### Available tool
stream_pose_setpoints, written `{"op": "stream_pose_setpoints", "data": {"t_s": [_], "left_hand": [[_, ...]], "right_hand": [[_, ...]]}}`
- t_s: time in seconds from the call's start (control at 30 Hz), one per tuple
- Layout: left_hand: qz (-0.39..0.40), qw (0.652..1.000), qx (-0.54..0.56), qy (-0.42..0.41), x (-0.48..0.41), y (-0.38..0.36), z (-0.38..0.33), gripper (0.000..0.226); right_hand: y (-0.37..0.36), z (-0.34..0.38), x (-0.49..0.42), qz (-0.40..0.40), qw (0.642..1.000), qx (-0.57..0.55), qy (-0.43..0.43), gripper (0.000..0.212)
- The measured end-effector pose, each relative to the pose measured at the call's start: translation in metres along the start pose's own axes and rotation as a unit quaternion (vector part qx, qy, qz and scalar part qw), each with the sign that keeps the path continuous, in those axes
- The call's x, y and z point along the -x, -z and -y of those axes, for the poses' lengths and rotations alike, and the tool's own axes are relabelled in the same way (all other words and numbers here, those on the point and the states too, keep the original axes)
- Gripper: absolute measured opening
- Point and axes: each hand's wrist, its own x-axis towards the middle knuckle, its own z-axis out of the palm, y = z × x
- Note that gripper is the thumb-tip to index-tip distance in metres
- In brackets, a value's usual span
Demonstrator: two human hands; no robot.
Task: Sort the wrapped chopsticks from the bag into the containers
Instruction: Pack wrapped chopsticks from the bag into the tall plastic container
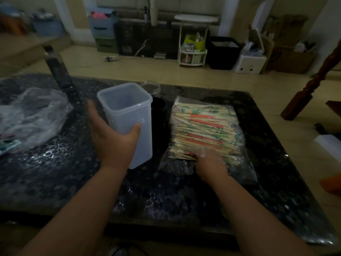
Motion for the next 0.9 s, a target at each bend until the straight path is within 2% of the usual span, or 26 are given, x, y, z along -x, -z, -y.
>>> {"op": "stream_pose_setpoints", "data": {"t_s": [0.1, 0.33, 0.47, 0.6, 0.7, 0.8, 0.9], "left_hand": [[0.049, 0.998, 0.009, 0.043, -0.006, -0.003, 0.006, 0.12], [0.086, 0.995, -0.046, 0.012, -0.009, -0.01, -0.005, 0.123], [0.121, 0.99, -0.062, -0.05, -0.001, -0.012, -0.014, 0.121], [0.152, 0.979, -0.096, -0.098, 0.002, -0.01, -0.022, 0.117], [0.186, 0.97, -0.119, -0.104, 0.004, -0.01, -0.024, 0.121], [0.23, 0.958, -0.133, -0.103, 0.001, -0.013, -0.024, 0.128], [0.264, 0.948, -0.147, -0.104, -0.005, -0.015, -0.024, 0.131]], "right_hand": [[-0.001, 0.0, 0.001, -0.006, 1.0, -0.001, 0.009, 0.051], [0.003, 0.001, 0.006, -0.046, 0.998, 0.026, 0.037, 0.032], [0.003, 0.0, 0.011, -0.061, 0.996, 0.033, 0.054, 0.034], [0.0, -0.001, 0.01, -0.075, 0.991, 0.089, 0.071, 0.033], [0.007, -0.003, 0.015, -0.069, 0.988, 0.114, 0.083, 0.036], [0.015, -0.005, 0.025, -0.031, 0.992, 0.08, 0.088, 0.041], [0.022, -0.005, 0.037, -0.038, 0.989, 0.09, 0.114, 0.036]]}}
